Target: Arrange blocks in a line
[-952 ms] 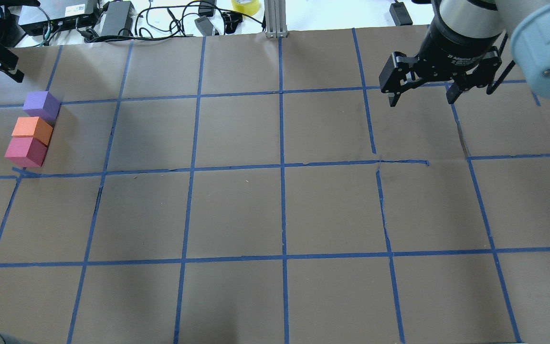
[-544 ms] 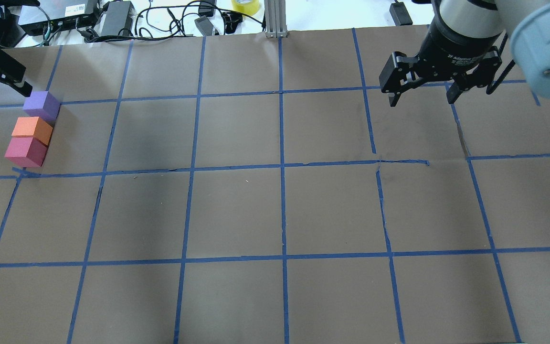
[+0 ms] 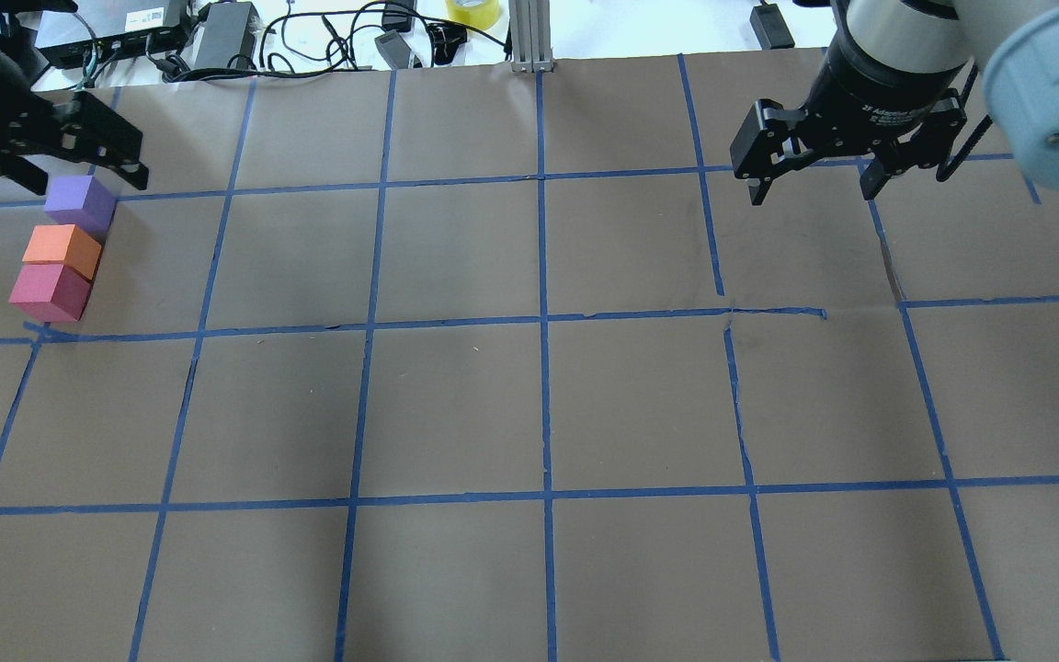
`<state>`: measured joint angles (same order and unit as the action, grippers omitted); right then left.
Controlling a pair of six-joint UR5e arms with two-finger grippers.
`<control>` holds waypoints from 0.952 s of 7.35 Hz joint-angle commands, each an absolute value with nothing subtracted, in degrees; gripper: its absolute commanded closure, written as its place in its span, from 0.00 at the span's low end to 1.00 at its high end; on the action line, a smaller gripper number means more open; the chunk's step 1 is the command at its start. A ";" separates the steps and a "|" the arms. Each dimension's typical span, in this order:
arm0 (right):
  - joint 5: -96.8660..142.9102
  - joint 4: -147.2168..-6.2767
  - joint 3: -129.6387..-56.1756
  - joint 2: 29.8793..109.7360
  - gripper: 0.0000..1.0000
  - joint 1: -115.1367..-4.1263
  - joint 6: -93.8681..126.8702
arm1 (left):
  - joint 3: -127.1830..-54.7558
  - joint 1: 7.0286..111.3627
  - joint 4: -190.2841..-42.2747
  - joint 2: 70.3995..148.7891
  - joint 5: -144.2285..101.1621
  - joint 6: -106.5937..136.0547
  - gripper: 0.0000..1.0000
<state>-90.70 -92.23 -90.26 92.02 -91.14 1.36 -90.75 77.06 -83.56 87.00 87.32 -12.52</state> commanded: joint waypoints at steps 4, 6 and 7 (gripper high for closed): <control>-90.70 -92.29 -90.26 92.02 0.00 -91.14 1.32 | -90.53 93.69 -81.91 88.59 89.21 1.58 0.00; -90.62 -92.29 -90.26 92.02 0.00 -91.14 1.41 | -91.05 93.69 -81.91 88.51 89.30 1.58 0.00; -90.62 -92.29 -90.26 92.02 0.00 -91.14 1.41 | -91.14 93.69 -81.91 88.51 89.30 1.58 0.00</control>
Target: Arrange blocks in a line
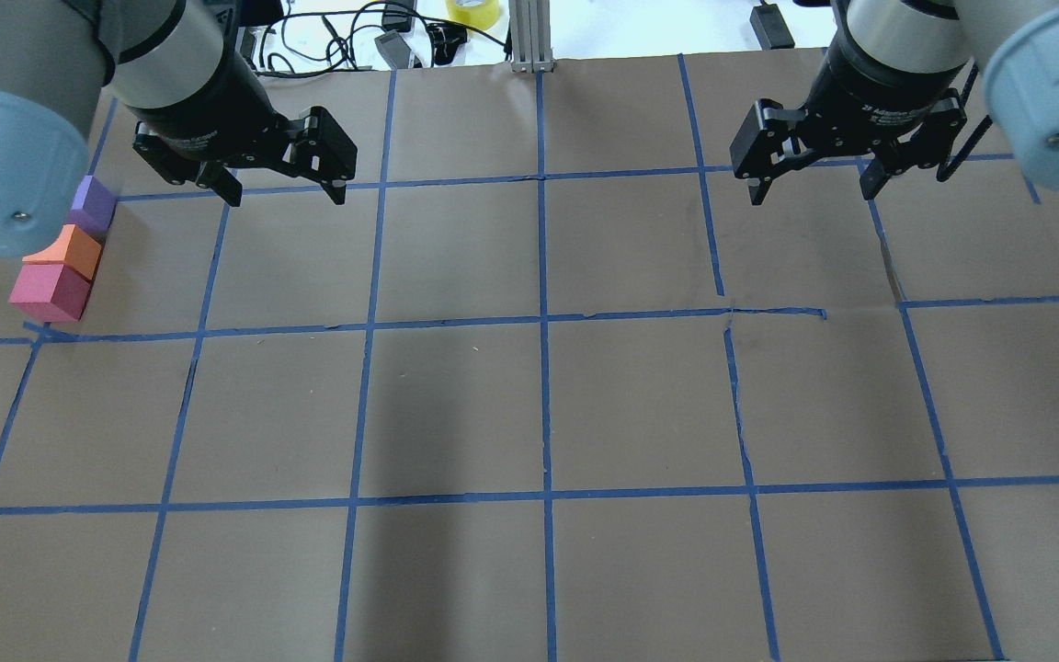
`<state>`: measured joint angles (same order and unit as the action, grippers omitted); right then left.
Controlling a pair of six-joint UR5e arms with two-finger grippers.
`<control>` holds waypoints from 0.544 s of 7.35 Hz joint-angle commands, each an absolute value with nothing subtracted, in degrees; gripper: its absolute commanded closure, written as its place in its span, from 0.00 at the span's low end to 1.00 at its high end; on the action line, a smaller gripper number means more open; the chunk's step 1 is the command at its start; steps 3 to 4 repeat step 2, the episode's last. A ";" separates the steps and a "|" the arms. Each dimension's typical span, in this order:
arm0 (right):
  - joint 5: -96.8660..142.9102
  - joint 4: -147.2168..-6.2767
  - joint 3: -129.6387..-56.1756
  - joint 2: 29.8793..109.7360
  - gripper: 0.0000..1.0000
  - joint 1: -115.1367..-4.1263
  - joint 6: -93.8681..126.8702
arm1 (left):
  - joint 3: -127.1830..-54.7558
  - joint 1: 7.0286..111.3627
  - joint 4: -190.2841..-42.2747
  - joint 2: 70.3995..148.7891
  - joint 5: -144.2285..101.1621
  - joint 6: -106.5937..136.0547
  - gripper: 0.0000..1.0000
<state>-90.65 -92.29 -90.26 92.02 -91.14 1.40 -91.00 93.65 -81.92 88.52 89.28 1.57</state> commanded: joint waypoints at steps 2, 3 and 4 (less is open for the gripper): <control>-90.62 -92.28 -90.26 92.02 0.00 -91.14 1.41 | -91.14 93.69 -81.91 87.90 89.38 0.97 0.00; -90.62 -92.28 -90.26 92.02 0.00 -91.14 1.41 | -91.14 93.69 -81.91 87.90 89.38 0.97 0.00; -90.62 -92.28 -90.26 92.02 0.00 -91.14 1.41 | -91.14 93.69 -81.91 87.90 89.38 0.97 0.00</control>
